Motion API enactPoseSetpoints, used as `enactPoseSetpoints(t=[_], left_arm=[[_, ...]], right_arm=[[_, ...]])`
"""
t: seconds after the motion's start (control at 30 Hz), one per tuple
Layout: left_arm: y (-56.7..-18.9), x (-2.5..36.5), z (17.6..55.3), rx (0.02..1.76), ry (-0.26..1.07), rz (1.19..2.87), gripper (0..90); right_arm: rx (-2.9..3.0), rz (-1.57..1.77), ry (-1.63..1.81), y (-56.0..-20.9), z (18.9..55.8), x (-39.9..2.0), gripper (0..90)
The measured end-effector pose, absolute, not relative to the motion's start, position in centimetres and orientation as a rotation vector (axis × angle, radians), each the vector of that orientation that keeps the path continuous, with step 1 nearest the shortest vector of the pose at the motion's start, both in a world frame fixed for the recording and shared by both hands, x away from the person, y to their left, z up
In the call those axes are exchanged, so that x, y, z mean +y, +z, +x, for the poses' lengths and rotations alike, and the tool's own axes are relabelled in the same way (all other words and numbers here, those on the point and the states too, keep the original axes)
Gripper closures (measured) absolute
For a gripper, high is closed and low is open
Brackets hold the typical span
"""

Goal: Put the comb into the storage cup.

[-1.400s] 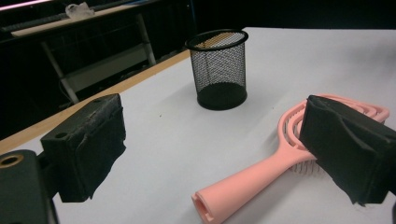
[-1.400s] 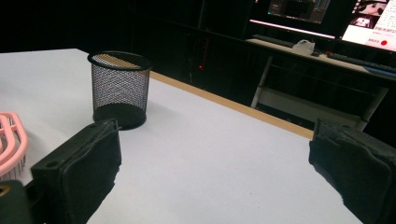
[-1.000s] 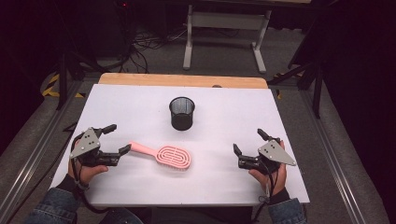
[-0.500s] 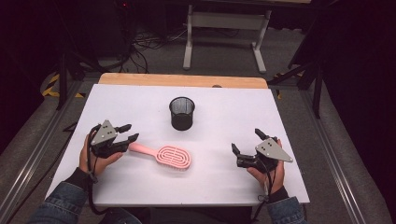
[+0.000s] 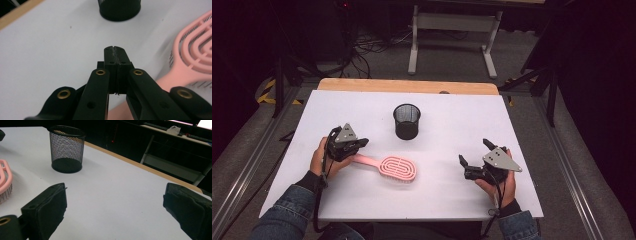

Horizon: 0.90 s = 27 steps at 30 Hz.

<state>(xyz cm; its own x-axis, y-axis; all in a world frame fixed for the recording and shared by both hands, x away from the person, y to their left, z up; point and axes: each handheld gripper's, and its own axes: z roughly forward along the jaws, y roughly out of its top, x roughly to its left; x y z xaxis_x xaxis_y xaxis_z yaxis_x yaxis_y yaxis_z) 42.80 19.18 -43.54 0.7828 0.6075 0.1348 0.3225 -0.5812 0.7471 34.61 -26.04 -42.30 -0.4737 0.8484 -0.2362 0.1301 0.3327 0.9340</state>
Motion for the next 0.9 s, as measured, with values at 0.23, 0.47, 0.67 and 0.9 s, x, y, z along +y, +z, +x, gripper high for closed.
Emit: enactPoseSetpoints(t=[0.23,0.47,0.67,0.9], left_arm=[[-44.1,19.1,42.9,0.689,0.453,2.272,90.0],[-44.5,19.2,42.7,0.696,0.453,2.316,90.0],[-44.6,19.5,42.4,0.700,0.455,2.333,90.0],[-44.4,20.1,41.7,0.705,0.468,2.342,90.0]], right_arm=[[1.851,0.861,1.185,-42.4,34.6,-25.9,5.6],[1.862,0.856,1.176,-42.4,34.7,-26.0,5.9],[1.864,0.854,1.176,-42.4,34.6,-26.0,6.0],[1.864,0.862,1.175,-42.4,34.7,-26.1,6.0]])
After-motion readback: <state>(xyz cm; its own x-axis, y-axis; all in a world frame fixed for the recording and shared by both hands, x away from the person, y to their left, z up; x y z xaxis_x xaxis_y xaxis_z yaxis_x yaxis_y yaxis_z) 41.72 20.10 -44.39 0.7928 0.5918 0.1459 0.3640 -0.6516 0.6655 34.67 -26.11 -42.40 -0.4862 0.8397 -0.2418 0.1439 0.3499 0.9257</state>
